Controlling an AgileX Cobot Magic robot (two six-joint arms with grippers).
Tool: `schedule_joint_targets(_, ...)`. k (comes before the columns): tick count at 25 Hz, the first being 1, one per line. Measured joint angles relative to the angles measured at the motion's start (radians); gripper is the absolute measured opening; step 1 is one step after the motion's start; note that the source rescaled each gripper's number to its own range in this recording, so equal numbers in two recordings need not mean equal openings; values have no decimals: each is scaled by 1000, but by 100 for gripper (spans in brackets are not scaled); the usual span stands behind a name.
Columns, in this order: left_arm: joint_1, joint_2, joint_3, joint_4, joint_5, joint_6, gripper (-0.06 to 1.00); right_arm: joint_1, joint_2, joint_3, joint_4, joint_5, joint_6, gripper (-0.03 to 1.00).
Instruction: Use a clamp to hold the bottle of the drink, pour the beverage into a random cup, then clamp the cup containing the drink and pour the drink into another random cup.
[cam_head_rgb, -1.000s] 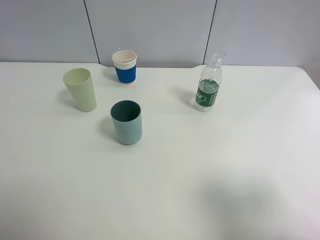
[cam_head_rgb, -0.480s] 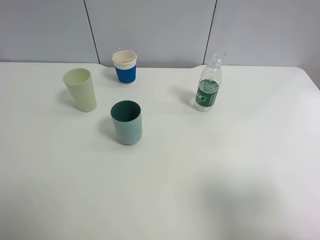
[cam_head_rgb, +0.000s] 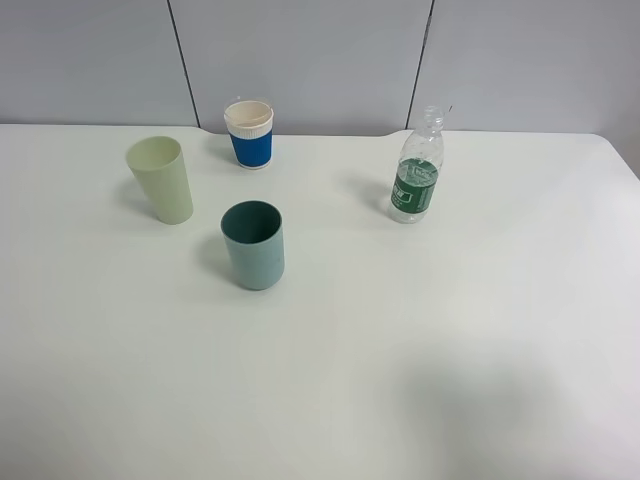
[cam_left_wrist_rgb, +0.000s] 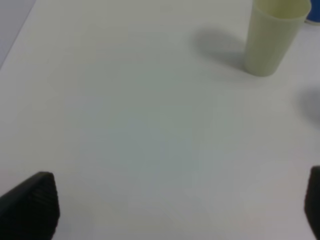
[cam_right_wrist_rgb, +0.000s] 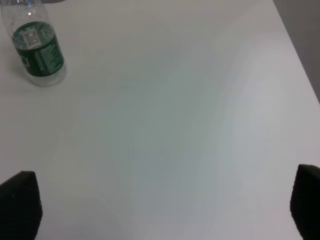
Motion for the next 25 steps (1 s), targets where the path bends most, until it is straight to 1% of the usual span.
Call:
schedule_joint_targets(10, 0, 0, 0, -20, 0, -20, 100, 0, 0, 0, 0, 0, 0, 100)
schedule_joint_targets(25, 0, 0, 0, -23, 0, -20, 100, 0, 0, 0, 0, 0, 0, 100)
